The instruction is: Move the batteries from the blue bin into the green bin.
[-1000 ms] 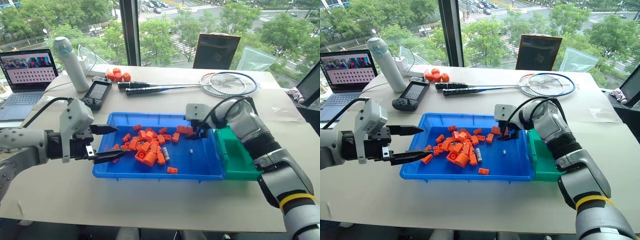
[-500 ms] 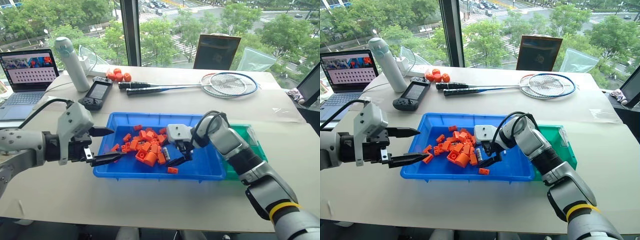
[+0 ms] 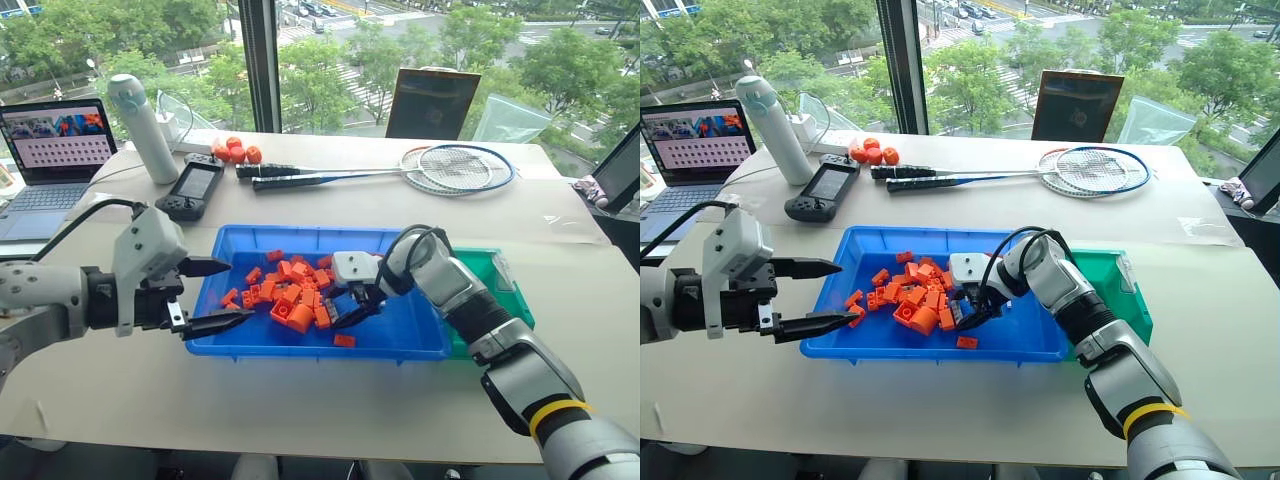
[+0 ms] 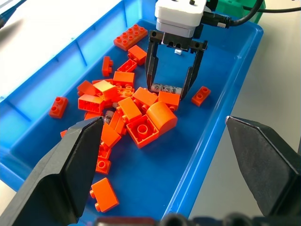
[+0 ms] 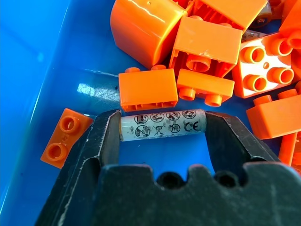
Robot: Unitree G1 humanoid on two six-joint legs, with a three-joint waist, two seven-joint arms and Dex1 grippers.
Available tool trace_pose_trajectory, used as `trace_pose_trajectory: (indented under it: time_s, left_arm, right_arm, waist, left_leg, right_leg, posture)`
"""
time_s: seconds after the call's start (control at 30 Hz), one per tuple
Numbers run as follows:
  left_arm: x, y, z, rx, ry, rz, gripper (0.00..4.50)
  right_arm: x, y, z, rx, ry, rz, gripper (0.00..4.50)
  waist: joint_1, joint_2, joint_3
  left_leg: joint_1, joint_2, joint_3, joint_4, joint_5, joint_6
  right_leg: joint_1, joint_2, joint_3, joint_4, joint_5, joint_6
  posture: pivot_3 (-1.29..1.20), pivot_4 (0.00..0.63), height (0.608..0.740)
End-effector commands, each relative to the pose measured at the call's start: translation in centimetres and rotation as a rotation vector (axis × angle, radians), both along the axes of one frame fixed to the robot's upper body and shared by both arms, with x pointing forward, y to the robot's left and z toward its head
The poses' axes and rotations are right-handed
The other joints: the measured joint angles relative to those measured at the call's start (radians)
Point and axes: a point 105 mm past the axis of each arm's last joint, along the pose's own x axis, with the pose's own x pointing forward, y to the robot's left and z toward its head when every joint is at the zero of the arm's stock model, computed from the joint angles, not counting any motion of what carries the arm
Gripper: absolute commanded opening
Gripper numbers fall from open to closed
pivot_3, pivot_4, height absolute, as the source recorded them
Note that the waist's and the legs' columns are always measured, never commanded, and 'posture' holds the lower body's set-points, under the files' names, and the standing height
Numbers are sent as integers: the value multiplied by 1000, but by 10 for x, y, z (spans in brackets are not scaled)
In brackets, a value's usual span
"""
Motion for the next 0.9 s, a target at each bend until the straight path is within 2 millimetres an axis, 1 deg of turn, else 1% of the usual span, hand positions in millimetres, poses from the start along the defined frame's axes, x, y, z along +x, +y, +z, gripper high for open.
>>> trace_pose_trajectory:
  time_s: [0.03,0.07,0.13,0.2,0.27,0.3,0.33,0.4,0.47,0.5,0.6,0.67,0.73,0.83,0.9]
  left_arm:
    - [-3,-3,8,11,-30,-23,4500]
    - [-2,-4,8,10,-30,-24,4500]
    - [-2,-5,9,5,-25,-36,4500]
    - [-4,-8,11,-15,-26,-60,4500]
    - [-8,-13,15,-48,-27,-97,4500]
    - [-9,-15,17,-66,-29,-111,4500]
    - [-9,-17,19,-83,-33,-122,4500]
    - [-8,-21,23,-109,-45,-139,4500]
    - [-7,-23,28,-137,-66,-152,4500]
    - [-6,-25,31,-153,-75,-158,4500]
    - [-6,-29,41,-204,-101,-187,4500]
    - [-4,-30,44,-203,-122,-190,4500]
    - [-3,-29,40,-179,-116,-184,4500]
    - [0,-25,36,-154,-105,-160,4500]
    - [4,-20,34,-138,-108,-128,4500]
  right_arm:
    - [0,0,20,42,-41,10,2506]
    - [0,-1,23,44,-45,9,2506]
    - [1,-9,44,69,-73,-7,2506]
    - [-2,-22,76,106,-89,-28,2506]
    - [1,-37,110,158,-141,-97,2506]
    - [6,-50,123,156,-184,-150,2506]
    - [10,-63,131,138,-222,-197,2506]
    - [19,-93,138,70,-294,-297,2506]
    - [29,-122,142,8,-357,-413,2506]
    - [32,-136,142,-16,-366,-458,2506]
    - [30,-175,138,-90,-349,-573,2506]
    - [30,-192,133,-119,-338,-635,2506]
    - [25,-202,116,-164,-291,-652,2506]
    - [15,-200,93,-172,-190,-636,2506]
    - [9,-201,80,-180,-143,-641,2506]
  waist:
    - [0,0,0]
    - [1,0,0]
    - [2,0,0]
    - [5,0,1]
    - [5,0,1]
    - [4,0,1]
    - [4,0,1]
    - [6,0,1]
    - [6,0,1]
    - [5,0,1]
    - [4,0,1]
    - [4,0,1]
    - [-2,0,1]
    - [-8,0,1]
    - [-11,1,1]
  left_leg:
    - [0,0,0,0,0,0]
    - [0,0,0,0,0,0]
    - [0,0,0,0,0,0]
    - [-1,0,0,0,0,0]
    - [-2,-1,0,1,0,0]
    - [-1,0,0,1,0,0]
    - [-1,0,0,0,0,0]
    - [-1,0,0,-1,0,0]
    - [0,0,0,-1,0,0]
    - [0,0,1,0,0,0]
    - [-1,-1,1,0,0,0]
    - [-1,-1,2,-1,0,1]
    - [-1,-1,2,-1,-1,1]
    - [-1,0,2,-1,-1,1]
    - [-1,0,2,-1,-1,1]
  right_leg:
    - [0,0,0,0,0,0]
    - [0,0,0,0,0,0]
    - [0,0,0,0,0,0]
    - [0,0,0,0,0,0]
    - [-1,0,0,0,0,0]
    - [-1,0,0,0,0,0]
    - [-1,0,0,0,0,0]
    - [-1,0,0,-1,0,0]
    - [1,-1,-1,-3,0,0]
    - [1,-1,0,-4,0,0]
    - [0,-1,0,-3,0,0]
    - [0,-1,0,-3,0,0]
    - [-1,-1,1,-4,0,0]
    - [-1,-1,1,-3,0,0]
    - [-1,-1,1,-3,0,0]
  posture:
    - [0,150,709]
    - [0,150,709]
    - [0,150,709]
    - [0,150,709]
    - [0,150,709]
    - [0,150,709]
    - [0,150,709]
    - [0,150,709]
    - [0,150,709]
    - [0,150,709]
    - [0,150,709]
    - [0,150,709]
    - [0,150,709]
    - [0,150,709]
    - [0,150,709]
